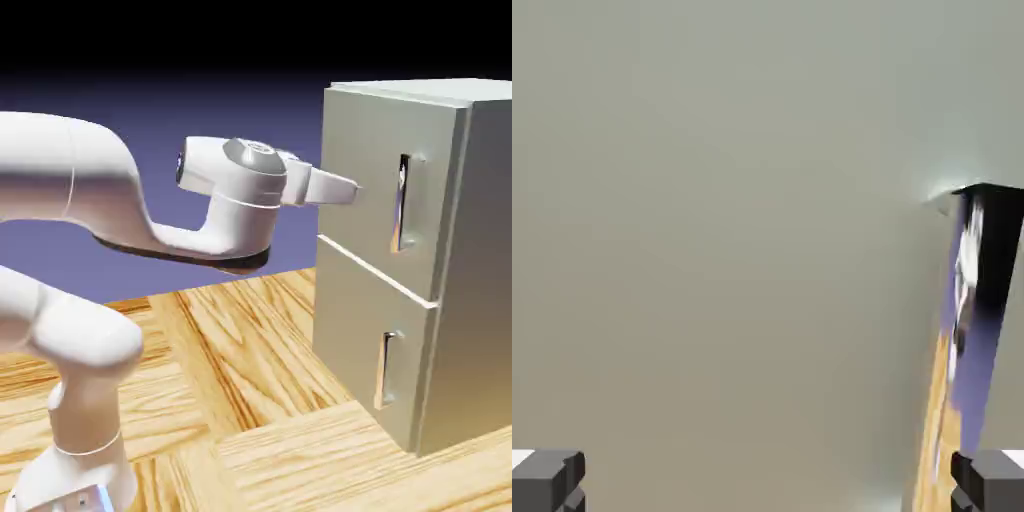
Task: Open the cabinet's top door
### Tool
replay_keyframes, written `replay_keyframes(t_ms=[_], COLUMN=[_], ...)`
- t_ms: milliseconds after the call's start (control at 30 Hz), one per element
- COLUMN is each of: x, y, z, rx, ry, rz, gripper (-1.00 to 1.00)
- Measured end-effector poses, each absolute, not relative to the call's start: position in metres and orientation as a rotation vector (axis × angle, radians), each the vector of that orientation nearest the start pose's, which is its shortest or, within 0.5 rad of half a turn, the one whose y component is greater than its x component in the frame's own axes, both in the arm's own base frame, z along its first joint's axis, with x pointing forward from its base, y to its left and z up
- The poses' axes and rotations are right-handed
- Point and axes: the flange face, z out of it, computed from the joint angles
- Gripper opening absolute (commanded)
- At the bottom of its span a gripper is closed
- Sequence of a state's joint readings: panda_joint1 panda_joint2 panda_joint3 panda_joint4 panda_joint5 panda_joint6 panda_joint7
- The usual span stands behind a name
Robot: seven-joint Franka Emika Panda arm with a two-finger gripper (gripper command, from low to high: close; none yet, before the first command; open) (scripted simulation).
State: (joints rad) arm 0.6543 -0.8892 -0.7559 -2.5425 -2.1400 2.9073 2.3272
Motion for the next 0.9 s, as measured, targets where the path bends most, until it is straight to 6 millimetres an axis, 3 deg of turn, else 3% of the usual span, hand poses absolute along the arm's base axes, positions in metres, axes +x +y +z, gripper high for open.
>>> replay_keyframes(t_ms=[600,733,767,833,900], x=[0.39,0.431,0.44,0.44,0.427], y=[-0.092,-0.09,-0.089,-0.089,-0.084], z=[0.503,0.503,0.503,0.503,0.503], rx=[-1.763,-1.763,-1.763,-1.763,-1.762], ry=[0.677,0.678,0.677,0.677,0.712], rz=[-1.726,-1.724,-1.725,-1.725,-1.752], gripper=[0.0,0.0,-1.0,-1.0,-1.0])
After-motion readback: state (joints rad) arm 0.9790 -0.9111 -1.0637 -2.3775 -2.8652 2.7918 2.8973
